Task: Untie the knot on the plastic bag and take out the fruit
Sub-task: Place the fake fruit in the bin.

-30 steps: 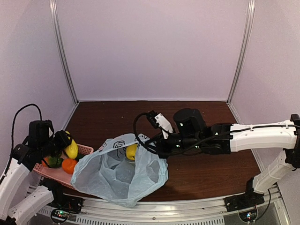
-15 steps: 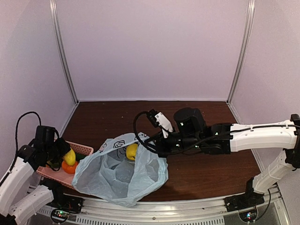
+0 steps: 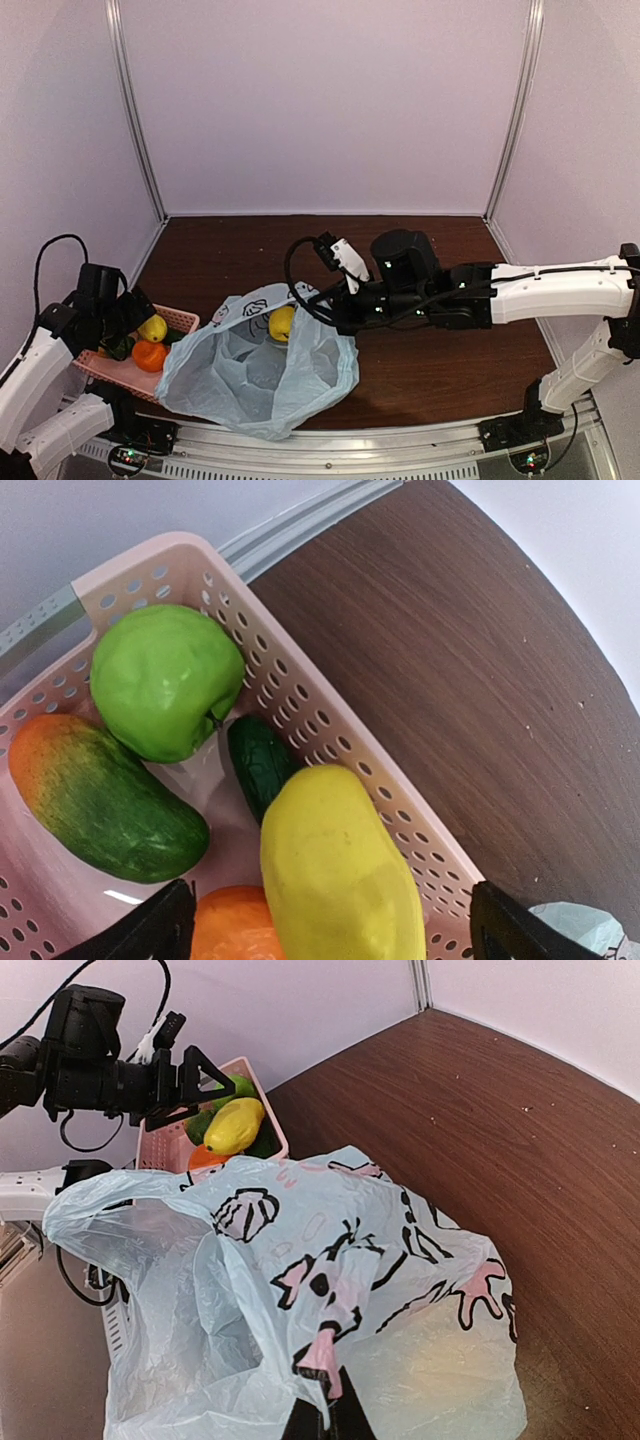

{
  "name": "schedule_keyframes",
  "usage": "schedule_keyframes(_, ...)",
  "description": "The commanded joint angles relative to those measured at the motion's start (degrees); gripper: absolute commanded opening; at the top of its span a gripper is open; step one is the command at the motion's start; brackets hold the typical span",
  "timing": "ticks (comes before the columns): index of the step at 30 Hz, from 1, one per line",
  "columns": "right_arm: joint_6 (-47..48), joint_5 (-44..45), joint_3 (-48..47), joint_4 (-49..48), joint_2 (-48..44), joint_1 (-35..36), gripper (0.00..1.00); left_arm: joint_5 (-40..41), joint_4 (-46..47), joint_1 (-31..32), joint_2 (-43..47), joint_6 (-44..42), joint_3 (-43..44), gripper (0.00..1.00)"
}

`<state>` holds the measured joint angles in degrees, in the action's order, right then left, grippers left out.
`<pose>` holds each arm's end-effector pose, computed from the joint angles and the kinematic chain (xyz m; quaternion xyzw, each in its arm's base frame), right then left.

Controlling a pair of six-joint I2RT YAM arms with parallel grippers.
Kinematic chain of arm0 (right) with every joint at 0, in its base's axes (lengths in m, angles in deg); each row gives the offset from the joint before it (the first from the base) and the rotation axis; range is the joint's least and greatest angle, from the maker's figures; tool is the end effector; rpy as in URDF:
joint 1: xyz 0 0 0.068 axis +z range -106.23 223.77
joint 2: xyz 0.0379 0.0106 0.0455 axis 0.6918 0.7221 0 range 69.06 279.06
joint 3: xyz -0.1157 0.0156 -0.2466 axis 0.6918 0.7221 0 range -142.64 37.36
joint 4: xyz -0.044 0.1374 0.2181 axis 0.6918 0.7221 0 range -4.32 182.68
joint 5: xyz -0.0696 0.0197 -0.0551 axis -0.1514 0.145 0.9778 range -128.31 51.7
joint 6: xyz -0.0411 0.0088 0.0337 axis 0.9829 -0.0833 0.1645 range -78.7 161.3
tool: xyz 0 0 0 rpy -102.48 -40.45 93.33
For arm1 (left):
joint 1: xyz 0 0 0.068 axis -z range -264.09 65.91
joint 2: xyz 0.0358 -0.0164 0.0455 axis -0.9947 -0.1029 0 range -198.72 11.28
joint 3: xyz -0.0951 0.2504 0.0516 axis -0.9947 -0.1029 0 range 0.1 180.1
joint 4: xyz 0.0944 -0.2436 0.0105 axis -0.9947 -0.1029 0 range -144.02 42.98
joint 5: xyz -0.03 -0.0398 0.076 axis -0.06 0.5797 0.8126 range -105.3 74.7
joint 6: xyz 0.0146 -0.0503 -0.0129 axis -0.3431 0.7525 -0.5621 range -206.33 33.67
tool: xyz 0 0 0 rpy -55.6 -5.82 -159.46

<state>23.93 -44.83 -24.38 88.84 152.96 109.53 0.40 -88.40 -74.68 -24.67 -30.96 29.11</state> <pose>0.1362 0.3120 0.2924 -0.3735 0.7570 0.3903 0.3677 0.1286 -0.0116 0.2176 -0.4061 0.8334 -0.0810 0.3660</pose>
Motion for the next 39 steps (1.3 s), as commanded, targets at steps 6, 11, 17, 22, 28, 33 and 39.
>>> schedule_keyframes(6,-0.78,1.85,-0.67,-0.6,-1.22,0.33,0.0,-1.43,-0.22,-0.44,1.1,-8.44,8.45,0.97)
schedule_keyframes(11,-0.93,2.78,-0.78,0.15,-1.72,0.25,0.0,-12.78,3.39,-0.42,-4.32,-18.99,17.06,0.95)
schedule_keyframes(17,-2.13,2.94,0.18,-0.29,-1.96,-0.29,0.0,-33.57,11.64,3.08,-12.47,-24.94,24.43,0.88)
schedule_keyframes(22,-3.83,2.45,0.66,-2.01,-1.77,-0.91,0.0,-41.52,15.78,14.58,-17.29,-28.53,29.93,0.86)
schedule_keyframes(28,-5.24,0.99,0.24,-2.92,-0.59,-2.34,0.0,-45.65,18.37,29.47,-23.51,-32.08,30.88,0.8)
schedule_keyframes(33,-5.55,1.33,0.51,-2.91,-0.83,-3.05,0.0,-48.23,19.15,36.74,-26.62,-32.13,32.59,0.7)
schedule_keyframes(39,-6.31,1.0,0.93,-2.98,-0.59,-3.56,0.0,-46.03,17.17,43.72,-32.68,-32.75,30.57,0.6)
